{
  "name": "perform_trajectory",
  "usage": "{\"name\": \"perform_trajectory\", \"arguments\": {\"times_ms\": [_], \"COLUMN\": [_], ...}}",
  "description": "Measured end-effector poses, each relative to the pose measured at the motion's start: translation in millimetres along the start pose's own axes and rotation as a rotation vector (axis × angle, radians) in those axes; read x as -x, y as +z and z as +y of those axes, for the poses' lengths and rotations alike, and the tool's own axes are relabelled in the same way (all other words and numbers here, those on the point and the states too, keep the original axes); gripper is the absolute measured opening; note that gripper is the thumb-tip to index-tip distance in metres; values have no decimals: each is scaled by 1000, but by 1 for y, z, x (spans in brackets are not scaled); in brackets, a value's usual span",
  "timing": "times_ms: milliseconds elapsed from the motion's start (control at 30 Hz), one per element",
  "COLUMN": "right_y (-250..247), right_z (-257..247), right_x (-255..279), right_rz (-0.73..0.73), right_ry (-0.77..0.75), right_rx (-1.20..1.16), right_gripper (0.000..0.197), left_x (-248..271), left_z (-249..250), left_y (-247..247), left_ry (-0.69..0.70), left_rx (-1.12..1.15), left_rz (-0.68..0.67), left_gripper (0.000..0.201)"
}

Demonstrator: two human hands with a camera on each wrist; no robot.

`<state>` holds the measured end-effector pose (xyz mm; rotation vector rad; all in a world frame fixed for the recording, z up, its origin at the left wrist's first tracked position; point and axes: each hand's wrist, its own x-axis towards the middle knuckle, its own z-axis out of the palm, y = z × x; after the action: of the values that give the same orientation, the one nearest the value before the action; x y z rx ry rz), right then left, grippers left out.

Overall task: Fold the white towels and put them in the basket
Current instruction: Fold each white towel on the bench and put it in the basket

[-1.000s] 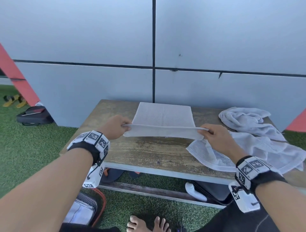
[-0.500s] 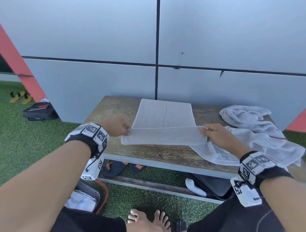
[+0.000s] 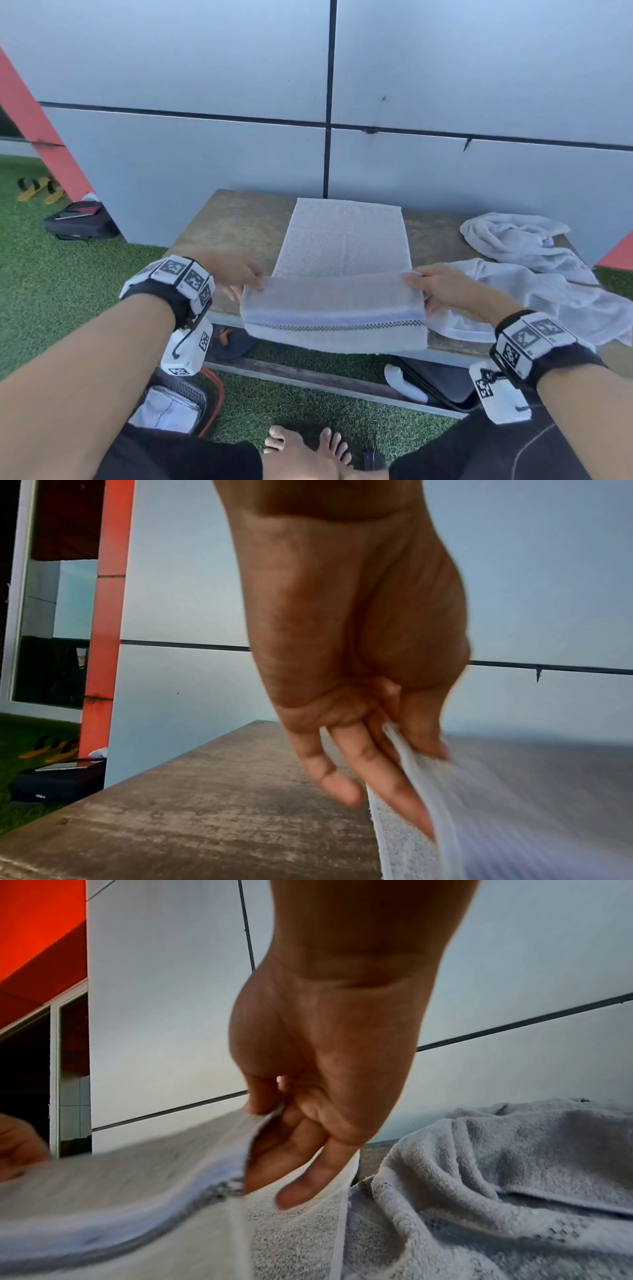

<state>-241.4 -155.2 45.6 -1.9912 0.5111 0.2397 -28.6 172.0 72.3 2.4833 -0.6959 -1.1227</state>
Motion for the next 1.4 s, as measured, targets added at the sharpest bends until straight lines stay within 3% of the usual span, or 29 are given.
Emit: {"name": "perform_trajectory", "arguments": {"times_ms": [67, 133, 200, 267, 367, 500, 567, 667, 767, 900, 933, 1000, 1167, 1233, 1267, 1400], "right_y": [-1, -3, 0, 5, 17, 34, 42, 52, 52, 39, 35, 23, -8, -18, -23, -40], "right_z": [0, 4, 7, 9, 16, 21, 20, 19, 17, 16, 15, 11, -13, -23, -27, -35], "right_x": [-10, -20, -27, -32, -40, -53, -57, -58, -56, -46, -44, -40, -48, -60, -67, -108], "right_rz": [174, 315, 392, 379, 247, 246, 253, 234, 184, -152, -220, -215, 88, 250, 332, 547], "right_ry": [-77, -127, -111, -57, 24, 48, 36, 19, 23, 39, 26, -23, -198, -197, -198, -179], "right_rx": [-30, 118, 265, 330, 462, 585, 638, 676, 712, 574, 532, 507, 422, 353, 343, 368], "right_gripper": [31, 39, 42, 39, 34, 35, 38, 36, 37, 42, 42, 44, 47, 43, 42, 45], "left_x": [-12, -24, -35, -47, -64, -83, -86, -83, -77, -63, -60, -57, -57, -66, -72, -106], "left_z": [0, 5, 11, 13, 10, 0, 1, 8, 8, 9, 9, 13, 31, 39, 42, 47], "left_y": [-5, -5, 3, 15, 38, 62, 67, 63, 46, 24, 20, 8, -25, -37, -43, -60], "left_ry": [118, 196, 209, 185, 149, 96, 119, 135, 56, -115, -118, -135, -112, -36, 16, 141], "left_rx": [7, 46, 52, 69, 58, -135, -162, -194, -243, -365, -376, -307, -37, 77, 92, 21], "left_rz": [244, 452, 553, 559, 465, 459, 480, 407, 245, -132, -200, -231, -134, -50, 45, 522], "left_gripper": [16, 23, 25, 22, 18, 6, 12, 22, 34, 15, 20, 26, 23, 6, 4, 28]}}
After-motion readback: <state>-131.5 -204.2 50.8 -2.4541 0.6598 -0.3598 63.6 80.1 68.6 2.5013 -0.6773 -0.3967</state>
